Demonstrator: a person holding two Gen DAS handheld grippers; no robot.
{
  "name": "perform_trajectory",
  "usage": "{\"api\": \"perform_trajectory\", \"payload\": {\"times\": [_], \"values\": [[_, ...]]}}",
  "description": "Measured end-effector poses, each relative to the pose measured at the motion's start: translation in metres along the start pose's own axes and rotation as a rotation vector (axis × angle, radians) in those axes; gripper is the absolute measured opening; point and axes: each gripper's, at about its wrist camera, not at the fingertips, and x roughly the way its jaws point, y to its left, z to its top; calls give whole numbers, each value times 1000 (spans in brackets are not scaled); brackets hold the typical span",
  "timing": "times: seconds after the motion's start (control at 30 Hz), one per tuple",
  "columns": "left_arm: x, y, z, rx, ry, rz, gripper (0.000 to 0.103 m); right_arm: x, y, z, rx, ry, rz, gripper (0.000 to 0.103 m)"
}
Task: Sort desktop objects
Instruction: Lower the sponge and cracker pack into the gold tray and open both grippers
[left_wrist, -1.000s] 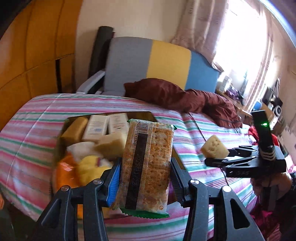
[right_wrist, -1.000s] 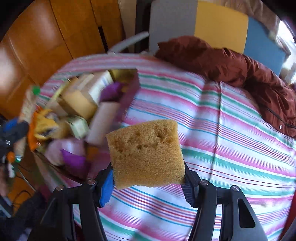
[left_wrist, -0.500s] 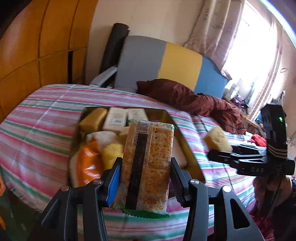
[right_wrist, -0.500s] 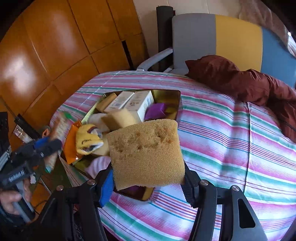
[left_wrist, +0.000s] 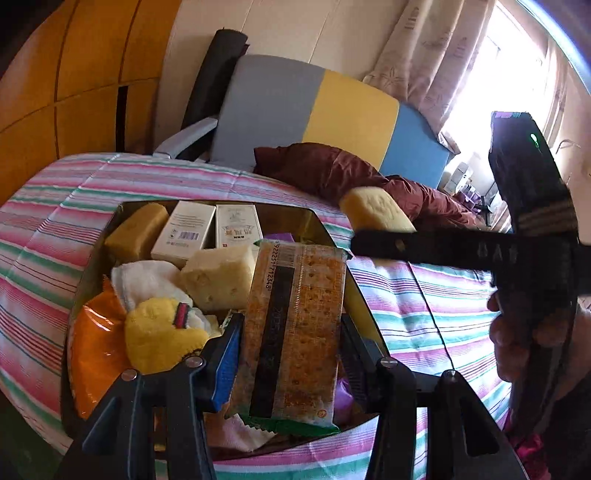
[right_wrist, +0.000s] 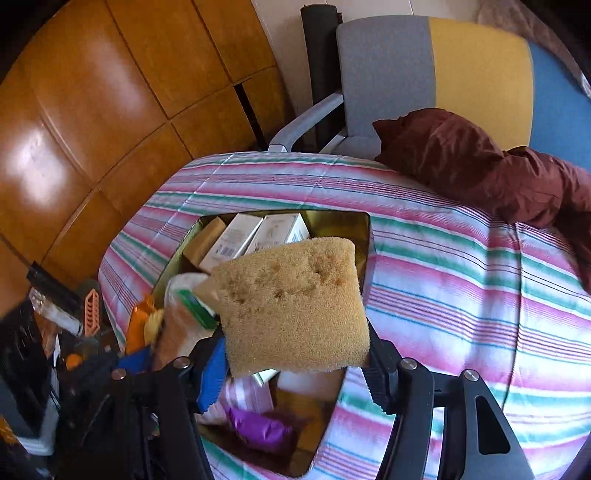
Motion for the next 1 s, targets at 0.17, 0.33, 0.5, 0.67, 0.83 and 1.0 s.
{"api": "perform_trajectory", "payload": {"times": [0.17,0.33,0.5,0.67,0.83,1.0], "values": [[15,-5,2,18,3,-3,53,22,-13,20,98,16,69,71],[19,-2,0,21,20,12,54,37,-17,19,119,42,76,72],[10,-1,-2,38,19,55,58,38,-20,8,129,47,81,72],[-7,3,0,36,-3,92,63,26,-19,-4,117,24,48,78],[-31,6,6,28,-45,129,79,6,-11,-20,85,-32,-25,90],[-53,3,7,23,-82,225,80,-8,-2,-44,75,-58,-46,95]]}}
